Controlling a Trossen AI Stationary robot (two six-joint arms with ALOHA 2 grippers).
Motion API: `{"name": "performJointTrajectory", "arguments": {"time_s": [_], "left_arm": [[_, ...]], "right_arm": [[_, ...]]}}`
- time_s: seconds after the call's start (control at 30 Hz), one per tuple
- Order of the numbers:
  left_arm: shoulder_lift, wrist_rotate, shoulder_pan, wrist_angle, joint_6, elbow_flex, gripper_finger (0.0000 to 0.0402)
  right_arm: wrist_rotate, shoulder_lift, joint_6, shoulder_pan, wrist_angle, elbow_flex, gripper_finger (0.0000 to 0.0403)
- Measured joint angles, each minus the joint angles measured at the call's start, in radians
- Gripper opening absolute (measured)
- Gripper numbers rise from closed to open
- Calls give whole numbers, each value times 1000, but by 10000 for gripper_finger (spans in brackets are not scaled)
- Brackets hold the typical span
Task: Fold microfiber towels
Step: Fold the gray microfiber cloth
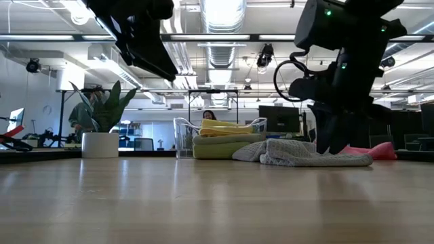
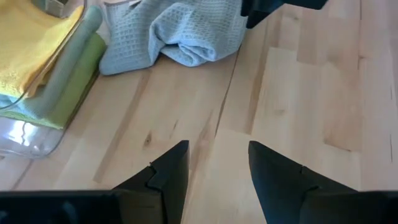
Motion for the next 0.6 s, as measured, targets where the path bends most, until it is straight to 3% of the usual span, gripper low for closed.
{"name": "performJointTrajectory", "arguments": {"time_s": [0.27,0.6], "left_arm": [[0,0,-6,1,-18,0,151],[0,0,-7,-4,-17,0,151]], "right_arm": [[-5,0,58,20,-1,-56,127],[-139,0,82,81,115,-83,127]]}}
